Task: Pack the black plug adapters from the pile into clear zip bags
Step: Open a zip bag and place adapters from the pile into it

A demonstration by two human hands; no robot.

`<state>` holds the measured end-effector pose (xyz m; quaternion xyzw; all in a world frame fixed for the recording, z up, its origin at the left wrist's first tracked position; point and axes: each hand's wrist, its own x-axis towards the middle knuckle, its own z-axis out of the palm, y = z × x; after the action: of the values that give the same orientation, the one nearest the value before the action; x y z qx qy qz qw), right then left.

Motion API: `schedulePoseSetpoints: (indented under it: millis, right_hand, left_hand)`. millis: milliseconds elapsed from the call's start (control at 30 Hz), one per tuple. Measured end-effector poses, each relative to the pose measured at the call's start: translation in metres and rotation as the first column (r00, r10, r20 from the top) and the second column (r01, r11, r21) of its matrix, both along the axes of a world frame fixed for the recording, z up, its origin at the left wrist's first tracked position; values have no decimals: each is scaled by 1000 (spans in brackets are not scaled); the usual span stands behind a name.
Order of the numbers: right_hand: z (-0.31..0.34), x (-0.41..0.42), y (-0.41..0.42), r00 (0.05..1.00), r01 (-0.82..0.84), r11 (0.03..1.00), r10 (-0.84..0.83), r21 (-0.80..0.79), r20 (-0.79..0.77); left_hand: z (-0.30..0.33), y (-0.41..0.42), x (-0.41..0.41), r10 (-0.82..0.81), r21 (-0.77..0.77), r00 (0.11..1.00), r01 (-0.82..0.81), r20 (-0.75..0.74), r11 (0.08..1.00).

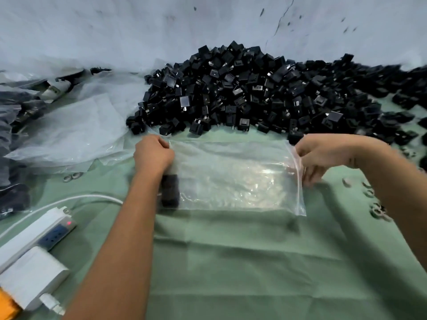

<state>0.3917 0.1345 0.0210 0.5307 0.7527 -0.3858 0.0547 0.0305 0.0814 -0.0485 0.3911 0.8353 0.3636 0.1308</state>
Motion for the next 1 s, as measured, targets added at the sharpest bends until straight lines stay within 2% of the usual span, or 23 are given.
schedulePoseSetpoints:
  millis: [33, 67, 133, 167, 233, 333, 467, 567, 667, 733, 800, 867, 933, 1000]
  right_hand:
    - [10, -3, 4, 995, 56, 985, -69, 162, 77]
    - [18, -10, 10, 985, 109, 933, -147, 343, 86]
    - [28, -40, 18, 975, 206, 749, -215, 630, -62]
    - [31, -62, 19, 977, 213, 683, -163, 699, -138]
    - [29, -109, 20, 986, 87, 682, 45, 726, -161]
    - [9, -171, 25, 969, -185, 690, 248, 700, 11]
    - [-15, -216, 37, 875, -480, 589, 371, 651, 310]
    - [-27, -229, 40, 839, -541, 605, 340, 584, 425]
    - [-36, -234, 38, 884, -456, 627, 239, 631, 401]
    - [-37, -231, 35, 930, -357, 622, 166, 696, 329]
    - [-33, -220, 35, 979, -200, 621, 95, 758, 181]
    - [-25, -199, 35, 998, 55, 650, -11, 758, -63]
    - [-15, -166, 34, 933, 341, 677, -157, 652, -325]
    - [-7, -126, 31, 824, 537, 665, -283, 520, -490]
  left_hand:
    - [2, 0, 2, 6, 1, 1000, -6, -13, 1000]
    - [4, 0, 4, 11, 15, 999, -11, -33, 1000]
    - [10, 0, 9, 5, 78, 998, 0, -63, 997]
    - [14, 1, 12, -5, 118, 998, 13, -69, 993]
    - [22, 2, 22, -35, 187, 998, 45, -56, 981]
    - [30, 1, 37, -63, 244, 998, 61, 1, 968]
    - [30, -2, 45, -30, 278, 998, 13, 59, 960]
    - [26, -3, 47, -25, 246, 998, 9, 61, 969]
    - [20, -4, 51, -45, 181, 998, 38, 37, 983]
    - [20, -5, 55, -42, 172, 999, 41, 7, 984]
    - [22, -6, 64, -56, 191, 998, 61, -34, 980]
    - [24, -7, 79, -100, 211, 993, 110, -58, 971]
    - [25, -6, 100, -163, 210, 985, 171, -57, 962]
    - [28, -5, 126, -233, 179, 971, 238, -47, 955]
